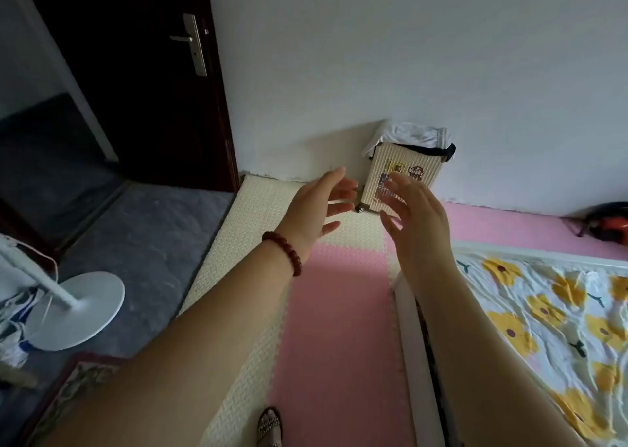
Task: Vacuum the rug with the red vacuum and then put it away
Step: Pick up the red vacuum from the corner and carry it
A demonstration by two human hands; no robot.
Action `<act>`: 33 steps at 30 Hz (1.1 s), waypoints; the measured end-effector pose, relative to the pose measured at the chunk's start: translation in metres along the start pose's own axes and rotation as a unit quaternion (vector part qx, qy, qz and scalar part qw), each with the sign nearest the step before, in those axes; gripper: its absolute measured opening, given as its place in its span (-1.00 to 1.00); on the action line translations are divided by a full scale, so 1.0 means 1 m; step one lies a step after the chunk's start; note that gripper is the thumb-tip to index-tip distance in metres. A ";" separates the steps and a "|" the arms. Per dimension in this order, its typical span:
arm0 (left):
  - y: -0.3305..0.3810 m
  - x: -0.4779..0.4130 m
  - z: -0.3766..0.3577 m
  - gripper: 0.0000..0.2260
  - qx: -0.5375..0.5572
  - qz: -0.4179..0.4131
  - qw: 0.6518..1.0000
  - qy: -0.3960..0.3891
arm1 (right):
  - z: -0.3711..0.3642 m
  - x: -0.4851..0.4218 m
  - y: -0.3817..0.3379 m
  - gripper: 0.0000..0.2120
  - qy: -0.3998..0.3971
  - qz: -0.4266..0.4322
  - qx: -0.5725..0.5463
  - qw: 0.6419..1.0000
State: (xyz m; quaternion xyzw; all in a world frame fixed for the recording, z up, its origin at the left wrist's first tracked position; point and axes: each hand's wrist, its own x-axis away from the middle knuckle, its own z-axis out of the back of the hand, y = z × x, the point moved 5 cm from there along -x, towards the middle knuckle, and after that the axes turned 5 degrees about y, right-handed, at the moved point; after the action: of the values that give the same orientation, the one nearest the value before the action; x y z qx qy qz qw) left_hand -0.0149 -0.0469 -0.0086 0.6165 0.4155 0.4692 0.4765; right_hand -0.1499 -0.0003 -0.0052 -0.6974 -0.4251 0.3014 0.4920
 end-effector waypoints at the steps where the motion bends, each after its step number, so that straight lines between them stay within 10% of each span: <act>1: 0.006 -0.012 0.003 -0.73 0.003 -0.004 1.000 -0.001 | -0.009 -0.015 0.001 -0.79 0.000 -0.004 0.000 1.000; 33: 0.067 -0.440 -0.142 -0.73 0.021 0.020 0.999 -0.030 | 0.009 -0.450 0.015 -0.88 0.051 -0.038 -0.019 0.998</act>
State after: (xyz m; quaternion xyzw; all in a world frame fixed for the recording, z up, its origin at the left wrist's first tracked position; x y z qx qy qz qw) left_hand -0.2438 -0.4547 -0.0089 0.6485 0.3979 0.4512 0.4664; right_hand -0.3589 -0.3989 -0.0213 -0.7047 -0.4312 0.2382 0.5106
